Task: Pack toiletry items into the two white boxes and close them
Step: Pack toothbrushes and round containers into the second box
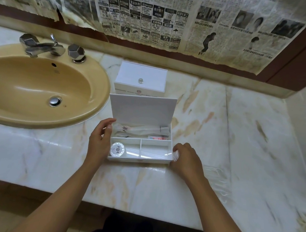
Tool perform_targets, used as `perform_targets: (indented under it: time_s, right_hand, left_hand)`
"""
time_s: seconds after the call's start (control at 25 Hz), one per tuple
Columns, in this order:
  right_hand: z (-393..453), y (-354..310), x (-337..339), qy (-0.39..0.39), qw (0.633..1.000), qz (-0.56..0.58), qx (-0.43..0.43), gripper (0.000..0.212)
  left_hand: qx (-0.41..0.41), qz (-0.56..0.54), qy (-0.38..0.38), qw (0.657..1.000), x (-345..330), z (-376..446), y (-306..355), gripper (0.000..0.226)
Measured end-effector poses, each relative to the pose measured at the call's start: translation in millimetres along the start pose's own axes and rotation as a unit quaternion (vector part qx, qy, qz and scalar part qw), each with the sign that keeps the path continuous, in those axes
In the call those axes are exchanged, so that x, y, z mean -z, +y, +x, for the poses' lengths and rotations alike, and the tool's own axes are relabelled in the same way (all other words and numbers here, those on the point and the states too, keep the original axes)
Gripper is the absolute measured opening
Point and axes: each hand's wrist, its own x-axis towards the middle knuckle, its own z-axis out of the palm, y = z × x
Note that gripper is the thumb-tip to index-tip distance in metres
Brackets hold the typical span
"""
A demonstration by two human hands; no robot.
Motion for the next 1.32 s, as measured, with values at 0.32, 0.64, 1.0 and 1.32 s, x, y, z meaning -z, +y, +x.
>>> perform_targets:
  time_s: [0.32,0.64,1.0,1.32]
  right_hand:
    - [5,-2,17,-0.004,0.999,-0.044,0.002,0.050]
    - [-3,-31,48,0.070,0.997,-0.013,0.009,0.043]
    - [-15,-120,23,0.016,0.985,-0.045,0.167,0.030]
    - [0,-142,-3,-0.059,0.965,-0.193,0.170,0.023]
  left_hand:
    - [0.008,-0.005,0.001,1.000,0,-1,1,0.028]
    - [0.010,0.003,0.003,1.000,0,0,0,0.028]
    - [0.010,-0.004,0.003,1.000,1,1,0,0.029]
    - [0.013,-0.011,0.003,1.000,1,2,0,0.032]
